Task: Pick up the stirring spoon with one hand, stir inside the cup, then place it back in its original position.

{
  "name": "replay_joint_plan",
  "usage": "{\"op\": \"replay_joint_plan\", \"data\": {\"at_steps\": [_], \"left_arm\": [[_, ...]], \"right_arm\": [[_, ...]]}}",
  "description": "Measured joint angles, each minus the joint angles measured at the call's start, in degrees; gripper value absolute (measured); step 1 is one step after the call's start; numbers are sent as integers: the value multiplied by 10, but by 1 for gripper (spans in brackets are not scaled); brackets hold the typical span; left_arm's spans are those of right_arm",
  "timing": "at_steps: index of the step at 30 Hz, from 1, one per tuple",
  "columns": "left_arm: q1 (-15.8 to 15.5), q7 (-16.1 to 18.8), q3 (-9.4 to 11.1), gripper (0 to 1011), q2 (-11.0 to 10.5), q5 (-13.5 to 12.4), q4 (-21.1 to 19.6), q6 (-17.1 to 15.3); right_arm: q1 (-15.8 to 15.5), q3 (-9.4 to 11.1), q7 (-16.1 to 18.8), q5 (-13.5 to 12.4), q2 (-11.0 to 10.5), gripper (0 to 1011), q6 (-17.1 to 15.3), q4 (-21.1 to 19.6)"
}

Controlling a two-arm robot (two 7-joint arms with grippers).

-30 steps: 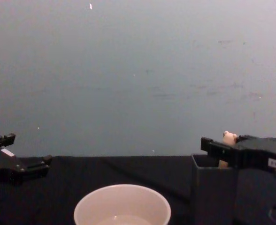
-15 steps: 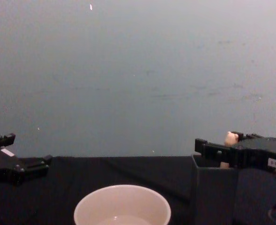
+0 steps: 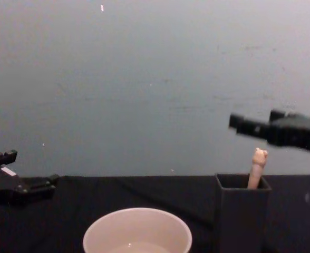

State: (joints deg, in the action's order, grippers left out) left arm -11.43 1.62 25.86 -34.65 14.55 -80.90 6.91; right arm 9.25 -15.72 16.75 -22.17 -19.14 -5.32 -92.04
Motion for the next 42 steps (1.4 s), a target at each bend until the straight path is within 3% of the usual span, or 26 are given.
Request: {"op": "replay_joint_plan", "data": {"at_steps": [6,15,22,31,42], "left_arm": [[0,0,0,1001,0,0,0,0],[0,0,0,1001,0,0,0,0],[0,0,0,1001,0,0,0,0],[0,0,0,1001,0,0,0,0],[0,0,0,1001,0,0,0,0]], "right_arm": [[8,29,-32,3,15,1000,35,-2],[16,40,-100,89,32,1000,68,67],[10,32,-110,130,34,1000,65,105],[9,24,-108,162,41,1000,51,137],[11,24,-105,170,44,1000,49,145]]}}
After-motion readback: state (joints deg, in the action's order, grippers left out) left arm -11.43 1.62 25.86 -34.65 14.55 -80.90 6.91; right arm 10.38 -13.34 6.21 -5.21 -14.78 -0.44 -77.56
